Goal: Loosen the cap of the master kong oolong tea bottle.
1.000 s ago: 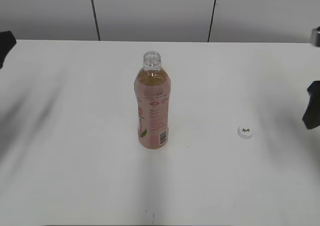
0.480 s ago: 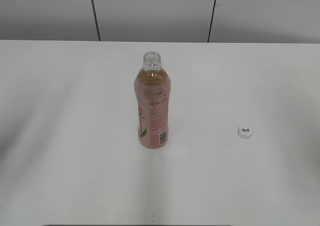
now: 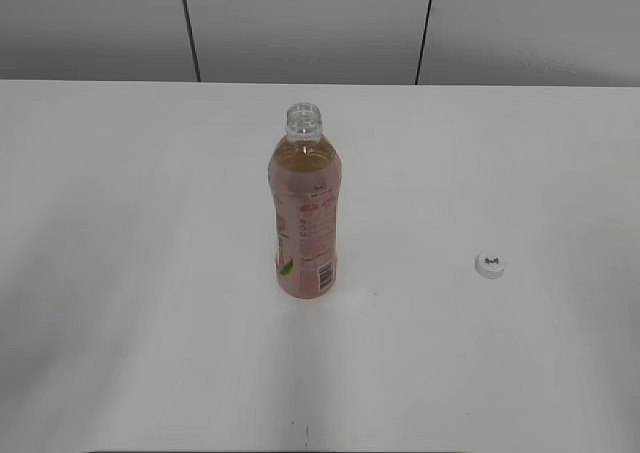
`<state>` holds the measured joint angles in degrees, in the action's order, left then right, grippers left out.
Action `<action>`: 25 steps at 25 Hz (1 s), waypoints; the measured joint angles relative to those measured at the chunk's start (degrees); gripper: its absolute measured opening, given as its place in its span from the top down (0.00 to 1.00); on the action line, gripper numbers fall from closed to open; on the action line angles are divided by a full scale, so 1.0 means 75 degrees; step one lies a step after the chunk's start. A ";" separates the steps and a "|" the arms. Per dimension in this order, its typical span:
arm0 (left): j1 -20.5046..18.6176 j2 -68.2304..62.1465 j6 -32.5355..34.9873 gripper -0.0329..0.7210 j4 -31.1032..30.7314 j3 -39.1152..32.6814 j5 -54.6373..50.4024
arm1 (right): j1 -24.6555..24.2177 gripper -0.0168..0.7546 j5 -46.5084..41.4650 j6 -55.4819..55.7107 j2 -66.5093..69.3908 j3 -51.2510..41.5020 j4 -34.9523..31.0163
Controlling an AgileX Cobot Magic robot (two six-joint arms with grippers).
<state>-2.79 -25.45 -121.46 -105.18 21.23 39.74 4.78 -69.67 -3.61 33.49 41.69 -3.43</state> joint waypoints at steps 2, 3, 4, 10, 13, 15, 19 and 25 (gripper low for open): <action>-0.0023 0.0000 -0.0024 0.39 -0.0016 -0.0005 0.0174 | 0.0000 0.26 -0.0016 0.0007 -0.0625 -0.0477 0.0163; -0.0023 0.0000 -0.0024 0.39 -0.0025 -0.0005 0.0208 | 0.0000 0.27 -0.0025 0.0007 -0.0961 -0.0650 0.0238; -0.0023 0.0000 -0.0024 0.39 -0.0025 -0.0005 0.0227 | 0.0000 0.29 -0.0037 0.0007 -0.1253 -0.0785 0.0327; -0.0023 0.0000 -0.0027 0.40 -0.0041 -0.0005 0.0211 | 0.0000 0.38 0.0230 -0.0178 -0.3622 -0.1183 0.0545; -0.0023 0.0000 0.0052 0.40 -0.0041 -0.0005 0.0144 | 0.0000 0.39 0.0686 -0.0186 -0.4400 -0.1523 0.0545; -0.0023 0.0000 0.0129 0.40 -0.0047 -0.0005 0.0114 | 0.0000 0.39 0.0735 -0.0186 -0.4504 -0.1640 0.0564; -0.0023 0.0000 0.0182 0.40 -0.0047 -0.0005 0.0087 | 0.0000 0.40 0.0813 -0.0186 -0.4504 -0.1640 0.0595; -0.0023 0.0000 0.0190 0.40 -0.0047 -0.0005 -0.0154 | 0.0000 0.40 0.0849 -0.0110 -0.4504 -0.1640 0.0595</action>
<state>-2.97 -25.45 -120.04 -105.54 21.19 38.58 4.78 -63.30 -4.44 -0.29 29.39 1.04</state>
